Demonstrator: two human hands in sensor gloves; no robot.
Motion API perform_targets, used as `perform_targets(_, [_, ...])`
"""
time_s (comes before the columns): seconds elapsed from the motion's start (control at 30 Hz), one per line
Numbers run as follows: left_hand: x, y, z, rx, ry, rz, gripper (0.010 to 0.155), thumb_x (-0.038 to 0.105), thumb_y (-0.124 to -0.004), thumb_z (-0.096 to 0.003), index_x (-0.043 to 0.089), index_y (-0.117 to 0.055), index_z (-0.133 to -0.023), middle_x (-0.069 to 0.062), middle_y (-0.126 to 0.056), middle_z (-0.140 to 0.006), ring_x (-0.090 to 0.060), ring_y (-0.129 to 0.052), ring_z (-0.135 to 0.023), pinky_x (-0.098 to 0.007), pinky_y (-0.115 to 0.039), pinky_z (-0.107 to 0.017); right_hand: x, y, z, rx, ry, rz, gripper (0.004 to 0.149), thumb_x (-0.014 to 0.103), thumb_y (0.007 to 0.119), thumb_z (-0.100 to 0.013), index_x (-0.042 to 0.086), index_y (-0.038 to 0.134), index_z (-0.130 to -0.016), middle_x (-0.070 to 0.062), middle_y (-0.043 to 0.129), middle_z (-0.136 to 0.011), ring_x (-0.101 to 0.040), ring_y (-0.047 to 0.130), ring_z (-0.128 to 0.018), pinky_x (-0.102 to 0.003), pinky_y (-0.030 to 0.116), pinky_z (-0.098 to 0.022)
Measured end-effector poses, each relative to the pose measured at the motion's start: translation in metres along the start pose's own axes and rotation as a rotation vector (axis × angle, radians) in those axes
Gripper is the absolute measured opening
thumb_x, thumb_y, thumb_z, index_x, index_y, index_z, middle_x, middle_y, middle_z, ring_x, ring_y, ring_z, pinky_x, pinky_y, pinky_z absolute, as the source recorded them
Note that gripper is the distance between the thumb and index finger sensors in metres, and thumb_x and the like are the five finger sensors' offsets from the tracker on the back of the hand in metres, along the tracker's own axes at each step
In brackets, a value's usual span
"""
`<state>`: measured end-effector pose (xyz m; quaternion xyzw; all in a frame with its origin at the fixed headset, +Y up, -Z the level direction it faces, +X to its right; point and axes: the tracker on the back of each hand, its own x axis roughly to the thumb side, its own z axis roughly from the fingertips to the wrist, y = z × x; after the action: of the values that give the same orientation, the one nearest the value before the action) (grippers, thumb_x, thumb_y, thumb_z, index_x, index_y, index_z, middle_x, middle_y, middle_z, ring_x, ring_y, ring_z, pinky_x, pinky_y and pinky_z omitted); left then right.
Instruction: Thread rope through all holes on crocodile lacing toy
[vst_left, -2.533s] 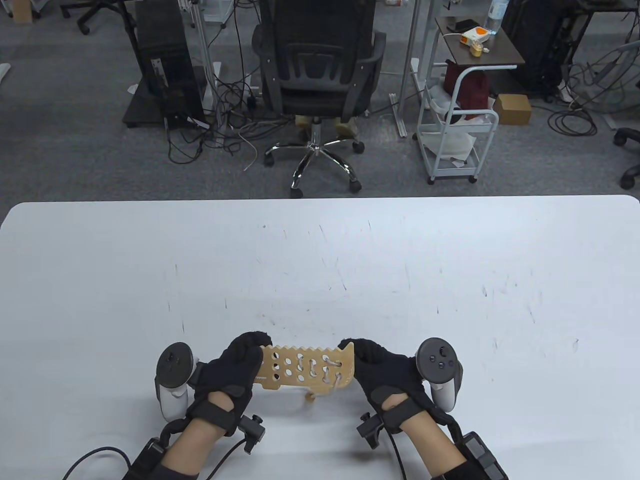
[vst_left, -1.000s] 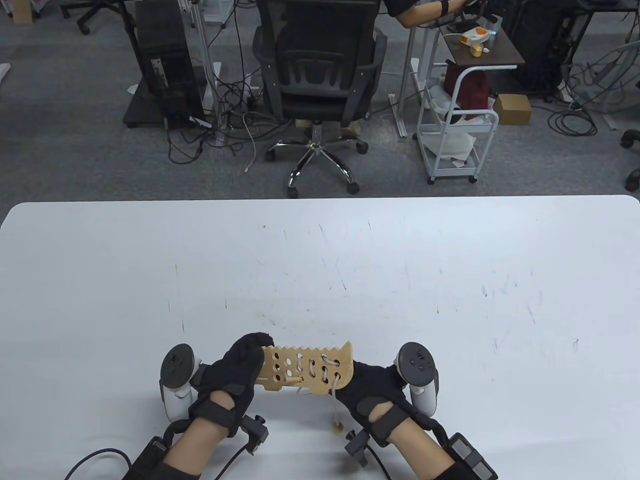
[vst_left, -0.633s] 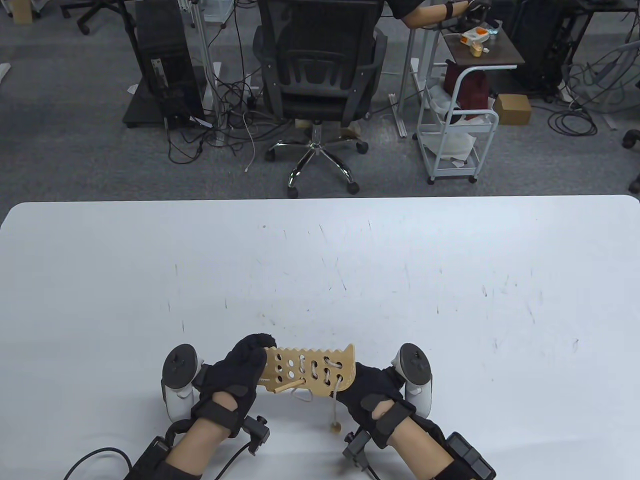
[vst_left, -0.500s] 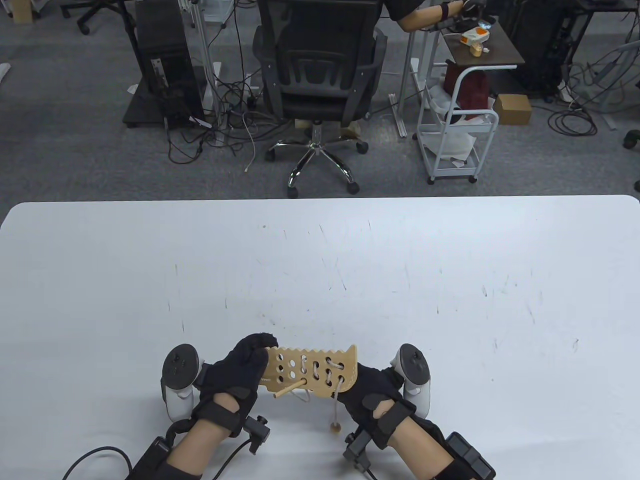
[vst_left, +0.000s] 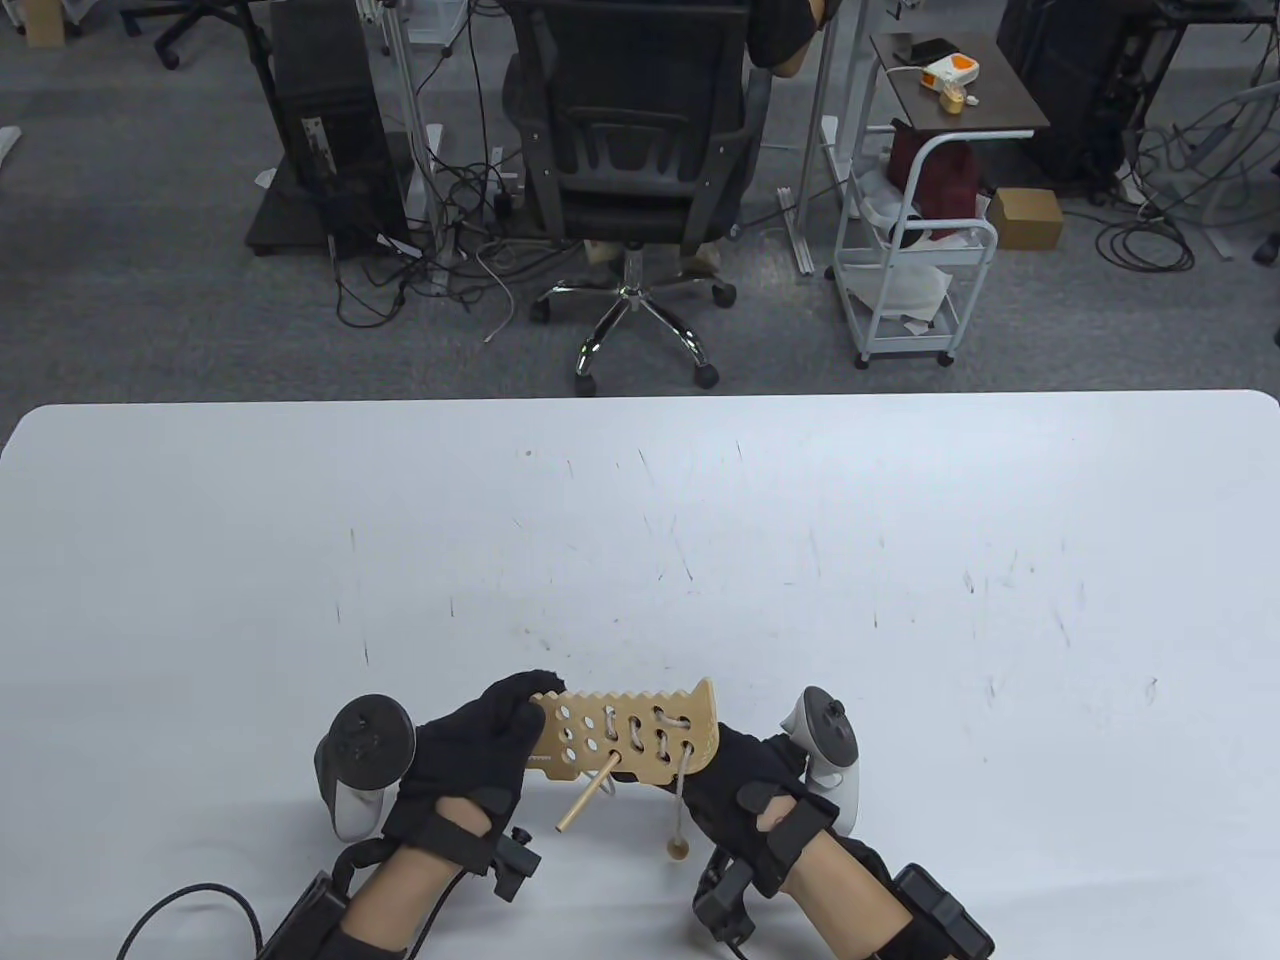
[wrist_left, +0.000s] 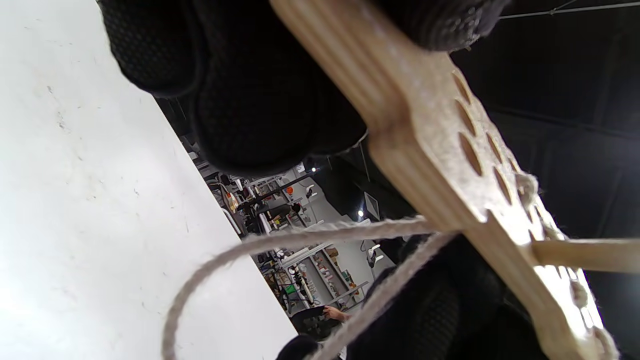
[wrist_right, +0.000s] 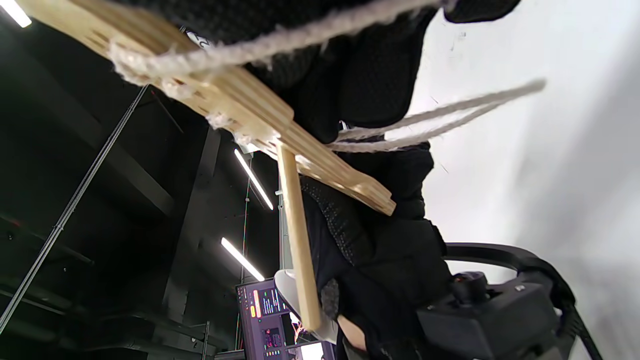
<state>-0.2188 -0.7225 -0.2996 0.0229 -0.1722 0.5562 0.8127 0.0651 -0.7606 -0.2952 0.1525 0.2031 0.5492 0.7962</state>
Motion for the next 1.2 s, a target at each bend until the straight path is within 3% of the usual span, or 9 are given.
perform_targets(0.1, [-0.001, 0.0, 0.0, -0.01, 0.0, 0.071, 0.052, 0.046, -0.07, -0.041, 0.027, -0.08, -0.088, 0.002, -0.097, -0.067, -0.018, -0.105, -0.047, -0.047, -0.079, -0.059, 0.002, -0.001, 0.0, -0.015, -0.012, 0.011, 0.046, 0.014, 0.077, -0.046, 0.018, 0.078, -0.092, -0.011, 0.09, -0.088, -0.037, 0.083, -0.079, -0.066, 0.048, -0.065])
perform_targets(0.6, [-0.001, 0.008, 0.001, 0.037, 0.0, 0.098, 0.052, 0.046, -0.07, -0.0417, 0.026, -0.078, -0.089, 0.002, -0.096, -0.068, -0.018, -0.105, -0.048, -0.047, -0.079, -0.06, 0.014, -0.022, 0.004, -0.173, -0.076, 0.131, 0.048, 0.02, 0.079, -0.048, 0.017, 0.074, -0.095, -0.011, 0.085, -0.092, -0.039, 0.08, -0.08, -0.065, 0.047, -0.065])
perform_targets(0.87, [-0.005, 0.018, 0.003, 0.1, 0.056, 0.118, 0.052, 0.047, -0.071, -0.0423, 0.025, -0.078, -0.089, 0.001, -0.096, -0.068, -0.019, -0.105, -0.048, -0.047, -0.079, -0.059, 0.026, -0.03, 0.01, -0.261, -0.123, 0.212, 0.048, 0.03, 0.08, -0.049, 0.017, 0.073, -0.095, -0.011, 0.084, -0.089, -0.038, 0.079, -0.078, -0.064, 0.047, -0.065])
perform_targets(0.97, [-0.007, 0.021, 0.004, 0.133, 0.08, 0.131, 0.051, 0.047, -0.072, -0.0428, 0.025, -0.078, -0.089, 0.001, -0.096, -0.068, -0.019, -0.105, -0.048, -0.047, -0.079, -0.059, 0.029, -0.032, 0.011, -0.268, -0.125, 0.219, 0.051, 0.035, 0.08, -0.05, 0.015, 0.071, -0.096, -0.012, 0.086, -0.086, -0.037, 0.083, -0.073, -0.06, 0.054, -0.062])
perform_targets(1.2, [-0.01, 0.028, 0.006, 0.181, 0.146, 0.157, 0.051, 0.048, -0.073, -0.043, 0.025, -0.079, -0.089, 0.001, -0.097, -0.067, -0.019, -0.105, -0.047, -0.047, -0.079, -0.058, 0.039, -0.028, 0.014, -0.266, -0.171, 0.313, 0.047, 0.039, 0.083, -0.049, 0.017, 0.076, -0.09, -0.009, 0.09, -0.077, -0.034, 0.086, -0.065, -0.059, 0.057, -0.06])
